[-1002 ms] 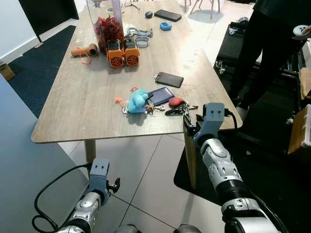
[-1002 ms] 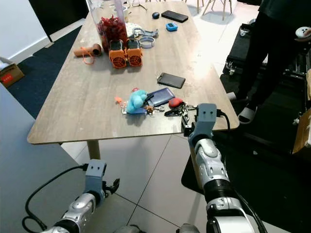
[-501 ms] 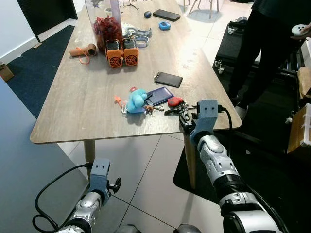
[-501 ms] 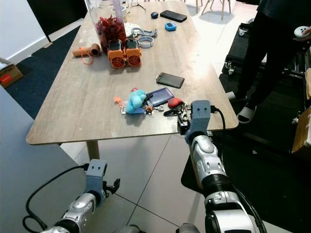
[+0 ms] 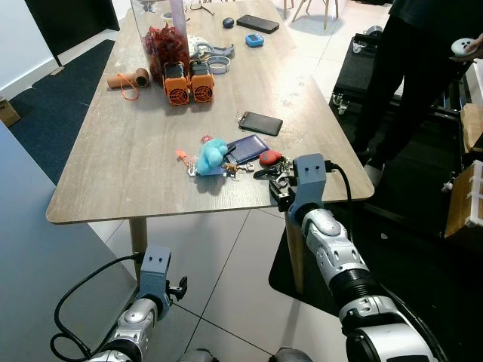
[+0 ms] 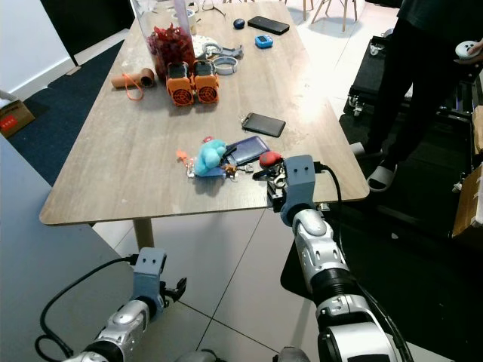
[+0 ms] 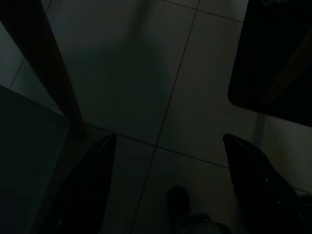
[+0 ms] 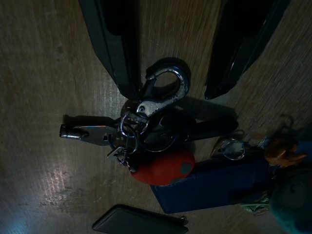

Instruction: Hang keys on a hook

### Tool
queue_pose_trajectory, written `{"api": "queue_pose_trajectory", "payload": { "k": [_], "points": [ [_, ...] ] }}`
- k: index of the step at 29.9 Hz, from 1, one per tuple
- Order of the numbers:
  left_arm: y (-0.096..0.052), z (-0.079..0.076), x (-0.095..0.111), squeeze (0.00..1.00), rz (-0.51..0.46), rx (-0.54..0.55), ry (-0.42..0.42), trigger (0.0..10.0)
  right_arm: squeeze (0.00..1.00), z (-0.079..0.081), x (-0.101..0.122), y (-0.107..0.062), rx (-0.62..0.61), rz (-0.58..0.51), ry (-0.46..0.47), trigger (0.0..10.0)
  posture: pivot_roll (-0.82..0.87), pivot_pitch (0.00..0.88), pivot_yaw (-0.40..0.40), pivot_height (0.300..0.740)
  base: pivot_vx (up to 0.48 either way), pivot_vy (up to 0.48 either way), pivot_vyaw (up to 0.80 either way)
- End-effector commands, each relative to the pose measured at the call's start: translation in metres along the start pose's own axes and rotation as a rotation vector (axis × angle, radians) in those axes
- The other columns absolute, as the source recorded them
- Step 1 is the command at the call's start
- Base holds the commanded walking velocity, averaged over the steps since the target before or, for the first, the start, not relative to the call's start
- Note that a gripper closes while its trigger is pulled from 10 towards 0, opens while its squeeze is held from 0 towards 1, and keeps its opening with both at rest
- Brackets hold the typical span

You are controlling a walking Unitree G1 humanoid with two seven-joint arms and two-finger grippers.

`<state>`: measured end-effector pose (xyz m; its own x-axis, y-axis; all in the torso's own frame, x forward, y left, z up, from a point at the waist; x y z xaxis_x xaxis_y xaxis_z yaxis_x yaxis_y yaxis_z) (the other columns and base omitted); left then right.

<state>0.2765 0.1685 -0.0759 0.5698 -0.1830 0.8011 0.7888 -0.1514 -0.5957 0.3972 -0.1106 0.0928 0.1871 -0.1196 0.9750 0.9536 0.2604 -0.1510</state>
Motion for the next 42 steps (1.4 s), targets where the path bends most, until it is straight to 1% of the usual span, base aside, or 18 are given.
{"api": "queue_pose_trajectory", "payload": {
  "k": [1,2,3,5,6,7,8,21,26,27,28,29,30,31,32,39,40,42],
  "points": [
    [-0.003,0.004,-0.007,0.0,0.021,0.008,0.004,10.0,0.0,0.0,-0.024,-0.004,-0.004,0.081,0.032,10.0,0.03,0.121,0.014,0.74,0.0,0.0,0.0],
    [-0.003,0.004,-0.007,0.0,0.021,0.008,0.004,10.0,0.0,0.0,-0.024,-0.004,-0.004,0.081,0.032,10.0,0.03,0.121,0.014,0.74,0.0,0.0,0.0],
    [-0.003,0.004,-0.007,0.0,0.02,0.008,0.005,10.0,0.0,0.0,-0.024,-0.004,-0.001,0.082,0.041,7.5,0.03,0.121,0.014,0.74,0.0,0.0,0.0],
    [-0.003,0.004,-0.007,0.0,0.02,0.008,0.005,10.0,0.0,0.0,-0.024,-0.005,0.002,0.083,0.047,7.5,0.03,0.121,0.014,0.74,0.0,0.0,0.0],
    [-0.003,0.005,-0.006,0.0,0.02,0.008,0.006,10.0,0.0,0.0,-0.024,-0.005,0.004,0.083,0.051,0.5,0.03,0.119,0.016,0.74,0.0,0.0,0.0],
    [-0.003,0.005,-0.006,0.0,0.02,0.008,0.006,10.0,0.0,0.0,-0.024,-0.005,0.004,0.083,0.051,0.5,0.03,0.119,0.016,0.74,0.0,0.0,0.0],
    [-0.003,0.005,-0.006,0.0,0.019,0.007,0.006,10.0,0.0,0.001,-0.025,-0.005,0.008,0.085,0.056,0.0,0.03,0.12,0.017,0.74,0.0,0.0,0.0],
    [-0.002,0.006,-0.005,0.0,0.018,0.007,0.01,10.0,0.0,0.002,-0.026,-0.004,0.017,0.091,0.064,0.0,0.03,0.118,0.016,0.74,0.0,0.0,0.0],
    [-0.002,0.006,-0.005,0.0,0.018,0.008,0.01,10.0,0.0,0.002,-0.022,-0.004,0.015,0.074,0.073,0.0,0.03,0.115,0.017,0.74,0.0,0.0,0.0],
    [-0.002,0.006,-0.005,0.0,0.019,0.008,0.01,10.0,0.0,-0.001,-0.017,-0.003,-0.002,0.052,0.103,7.3,0.03,0.115,0.018,0.74,0.0,0.0,0.0],
    [-0.002,0.006,-0.005,0.0,0.019,0.008,0.01,10.0,0.0,-0.001,-0.017,-0.003,-0.002,0.052,0.103,7.3,0.03,0.115,0.018,0.74,0.0,0.0,0.0],
    [-0.002,0.006,-0.005,0.0,0.019,0.007,0.011,10.0,0.0,-0.003,-0.013,-0.002,-0.016,0.036,0.132,9.3,0.03,0.115,0.018,0.74,0.0,0.0,0.0],
    [-0.002,0.006,-0.005,0.0,0.019,0.007,0.011,10.0,0.0,-0.003,-0.013,-0.002,-0.016,0.036,0.132,9.3,0.03,0.115,0.018,0.74,0.0,0.0,0.0],
    [-0.002,0.006,-0.004,0.0,0.02,0.007,0.011,10.0,0.0,-0.006,-0.01,-0.002,-0.032,0.02,0.17,10.0,0.03,0.115,0.019,0.74,0.0,0.0,0.0],
    [-0.002,0.006,-0.004,0.0,0.02,0.007,0.011,10.0,1.0,-0.009,-0.007,-0.002,-0.042,0.01,0.198,10.0,0.03,0.116,0.02,0.74,0.0,0.0,0.0],
    [-0.002,0.006,-0.003,0.0,0.02,0.005,0.012,10.0,0.98,-0.016,0.001,-0.001,-0.068,-0.021,0.222,10.0,0.03,0.114,0.02,0.74,0.0,0.0,0.0],
    [-0.001,0.006,-0.003,0.0,0.02,0.006,0.012,10.0,0.17,-0.019,0.006,-0.002,-0.084,-0.049,0.233,10.0,0.03,0.114,0.02,0.74,0.0,0.0,0.0],
    [-0.001,0.006,-0.003,0.0,0.019,0.006,0.012,10.0,0.17,-0.022,0.01,-0.002,-0.095,-0.069,0.241,10.0,0.03,0.114,0.02,0.74,0.0,0.0,0.0]
  ]
}}
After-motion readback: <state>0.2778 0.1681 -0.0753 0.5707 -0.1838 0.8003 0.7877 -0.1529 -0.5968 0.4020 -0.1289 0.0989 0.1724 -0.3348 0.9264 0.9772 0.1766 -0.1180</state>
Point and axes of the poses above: a point about 5 cm out from each wrist's last joint towards the gripper, its own y axis pointing out of the wrist towards the gripper, its own x axis along the axis of the wrist's last joint, z = x × y, the point moved 5 cm from there along y, pointing out of the wrist towards the gripper, and after that the axes turned 8 degrees about y, right-handed, at the moved point
